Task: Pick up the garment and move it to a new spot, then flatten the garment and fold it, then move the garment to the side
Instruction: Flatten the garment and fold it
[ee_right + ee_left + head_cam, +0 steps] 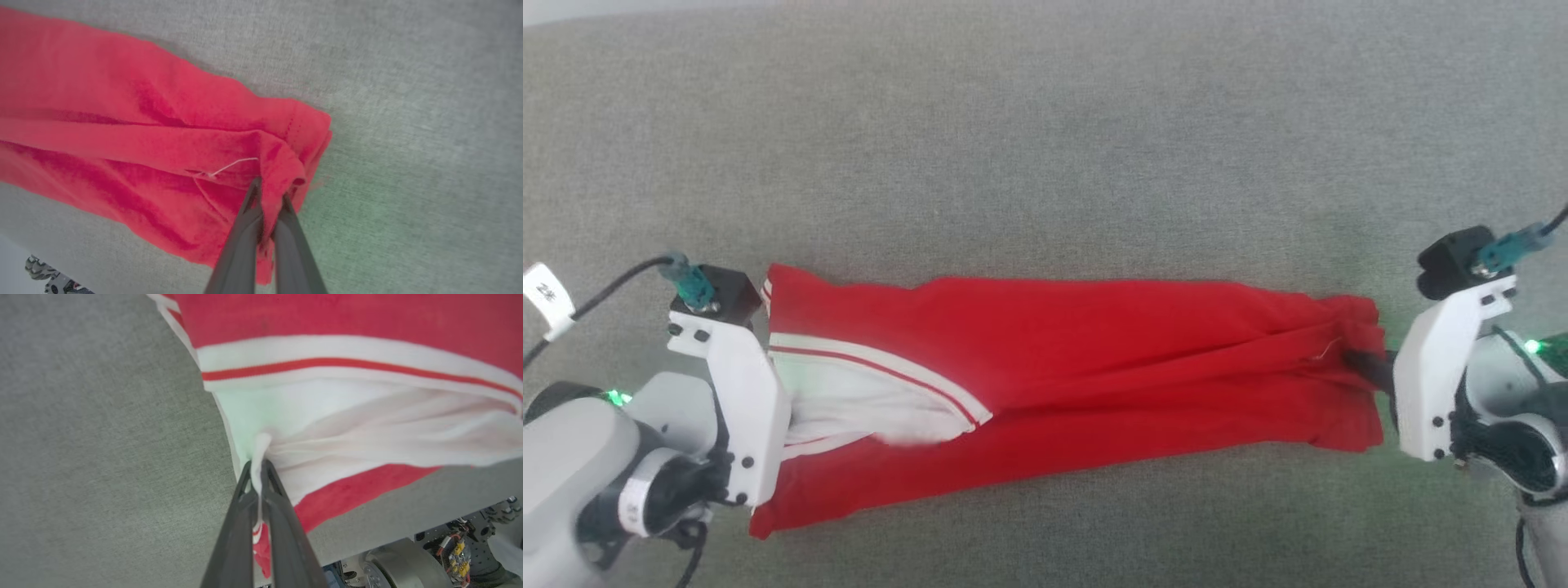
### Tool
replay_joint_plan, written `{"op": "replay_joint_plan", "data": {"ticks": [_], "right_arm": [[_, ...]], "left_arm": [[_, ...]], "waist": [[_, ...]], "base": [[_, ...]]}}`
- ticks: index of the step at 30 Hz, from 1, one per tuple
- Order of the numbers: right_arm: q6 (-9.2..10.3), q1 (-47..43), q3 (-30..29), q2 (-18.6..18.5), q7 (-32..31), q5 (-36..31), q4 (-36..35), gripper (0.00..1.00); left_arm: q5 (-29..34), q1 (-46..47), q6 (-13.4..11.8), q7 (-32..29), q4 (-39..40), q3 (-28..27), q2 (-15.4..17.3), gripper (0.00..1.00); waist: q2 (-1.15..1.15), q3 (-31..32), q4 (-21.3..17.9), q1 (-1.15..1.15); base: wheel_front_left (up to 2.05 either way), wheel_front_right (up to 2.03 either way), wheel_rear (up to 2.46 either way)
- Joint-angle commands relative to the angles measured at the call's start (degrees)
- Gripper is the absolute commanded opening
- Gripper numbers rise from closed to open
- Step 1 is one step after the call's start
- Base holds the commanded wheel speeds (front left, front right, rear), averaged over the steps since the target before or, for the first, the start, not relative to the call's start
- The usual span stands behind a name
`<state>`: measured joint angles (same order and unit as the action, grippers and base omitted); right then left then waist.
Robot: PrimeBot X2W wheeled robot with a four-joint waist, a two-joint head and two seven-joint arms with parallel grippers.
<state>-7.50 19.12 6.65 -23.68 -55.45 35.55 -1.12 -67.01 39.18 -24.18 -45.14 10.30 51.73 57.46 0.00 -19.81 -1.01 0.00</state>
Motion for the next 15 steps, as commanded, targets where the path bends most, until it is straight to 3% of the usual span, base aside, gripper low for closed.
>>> {"op": "replay_joint_plan", "data": {"ticks": [1,2,3,4,5,6,15], "right_arm": [[0.01,1.09,0.22,0.18,0.81,-0.39,0.58,0.34],[0.02,1.44,0.58,0.41,1.08,-0.44,1.35,0.45],[0.01,1.69,1.66,0.45,1.45,-0.4,2.55,1.0],[0.01,1.96,1.85,0.35,1.56,-0.23,2.89,1.0],[0.01,2.23,1.95,0.22,1.76,0.1,3.08,1.0],[0.01,2.44,2.03,-0.08,1.98,0.2,3.08,1.0],[0.01,-0.44,-1.45,-0.95,4.64,0.64,0.49,1.0]], "left_arm": [[0.23,-0.63,0.62,0.92,-1.6,0.14,-0.78,0.0],[0.03,-0.79,1.25,1.75,-3.23,0.07,-1.74,0.0],[-0.26,-1.19,2.66,3.35,-5.66,0.0,-3.27,0.37],[0.19,-1.25,3.21,4.23,-6.62,0.0,-3.53,0.68],[0.09,-1.45,3.75,4.97,-7.23,-0.12,-3.95,0.87],[-0.12,-1.68,4.09,5.58,-7.75,-0.29,-4.31,1.0],[0.88,-4.99,4.95,18.15,-6.61,-4.54,-4.4,1.0]], "waist": [[0.0,0.32,-0.15,0.0],[0.0,0.56,-0.24,0.0],[0.0,1.11,-0.34,0.0],[0.0,1.44,-0.4,0.0],[0.0,1.78,-0.48,0.0],[0.0,2.12,-0.51,0.0],[0.0,4.98,-0.65,0.0]], "base": [[0.0,0.0,0.0],[0.0,0.0,0.0],[0.0,0.0,0.0],[0.0,0.0,0.0],[0.0,0.0,0.0],[0.0,0.0,0.0],[0.0,0.0,0.0]]}}
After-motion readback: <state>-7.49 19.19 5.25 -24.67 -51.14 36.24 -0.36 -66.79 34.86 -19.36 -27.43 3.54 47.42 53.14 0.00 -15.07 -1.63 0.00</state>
